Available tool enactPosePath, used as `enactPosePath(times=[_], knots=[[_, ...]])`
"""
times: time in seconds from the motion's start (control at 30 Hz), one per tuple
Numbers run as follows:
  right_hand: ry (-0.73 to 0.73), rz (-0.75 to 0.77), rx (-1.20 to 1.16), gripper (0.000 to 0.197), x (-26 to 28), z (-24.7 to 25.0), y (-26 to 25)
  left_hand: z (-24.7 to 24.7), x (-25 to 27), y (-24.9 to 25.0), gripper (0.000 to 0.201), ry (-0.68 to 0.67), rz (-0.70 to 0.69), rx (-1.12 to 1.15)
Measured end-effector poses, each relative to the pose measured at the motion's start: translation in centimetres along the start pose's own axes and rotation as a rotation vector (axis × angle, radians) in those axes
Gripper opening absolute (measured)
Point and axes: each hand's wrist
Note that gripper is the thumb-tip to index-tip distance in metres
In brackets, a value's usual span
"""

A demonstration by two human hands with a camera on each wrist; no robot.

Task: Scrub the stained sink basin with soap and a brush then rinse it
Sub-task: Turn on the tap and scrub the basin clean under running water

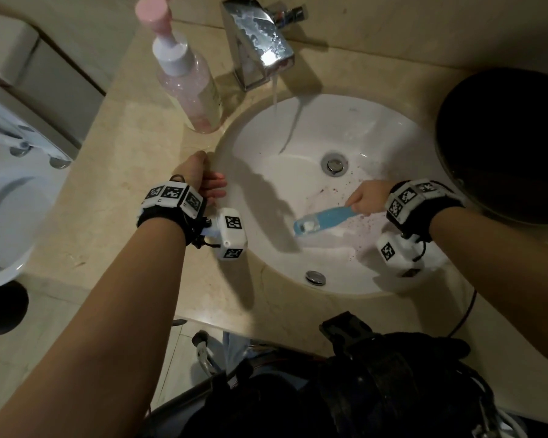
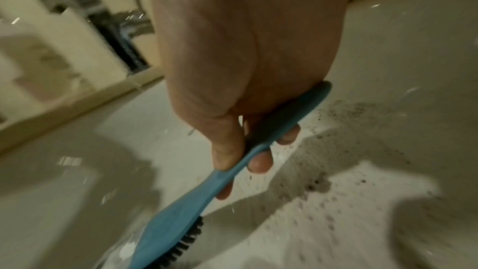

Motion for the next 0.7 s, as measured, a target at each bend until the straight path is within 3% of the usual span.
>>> enactPosePath(times=[0.1, 0.27, 0.37, 0.47, 0.53, 0.6, 0.7], knots=[[-0.086, 0.023, 0.066, 0.033, -0.1, -1.6, -0.9, 0.0, 0.1, 0.0, 0.039, -0.006, -0.006, -0.01], [0.182, -0.198, 0.031, 0.024, -3.1, -1.6, -0.1, 0.1, 0.2, 0.1, 0.039, 0.002, -0.027, 0.0], [0.26, -0.26, 0.02, 0.026, -4.2, -0.2, 0.2, 0.1, 0.3, 0.0, 0.04, 0.003, -0.032, 0.007], [0.156, -0.158, -0.087, 0.028, -3.4, 0.5, -1.2, 0.2, 0.3, 0.0, 0.04, -0.002, -0.033, 0.007], [-0.012, -0.094, -0.124, 0.028, -2.4, 0.1, -2.1, 0.2, 0.3, 0.0, 0.039, -0.002, -0.035, 0.015], [-0.128, -0.033, 0.029, 0.03, -1.5, -0.4, -2.9, 0.2, 0.3, -0.1, 0.039, -0.002, -0.036, 0.013], [-0.026, -0.105, 0.097, 0.032, -2.1, -1.0, -2.1, 0.2, 0.3, 0.0, 0.04, -0.002, -0.032, 0.007]])
Point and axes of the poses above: each hand's wrist, its own x-axis away from the middle knuckle, its own z-axis out of the back of the hand, y = z × x, and after that the axes turned 15 degrees about x, right-handed
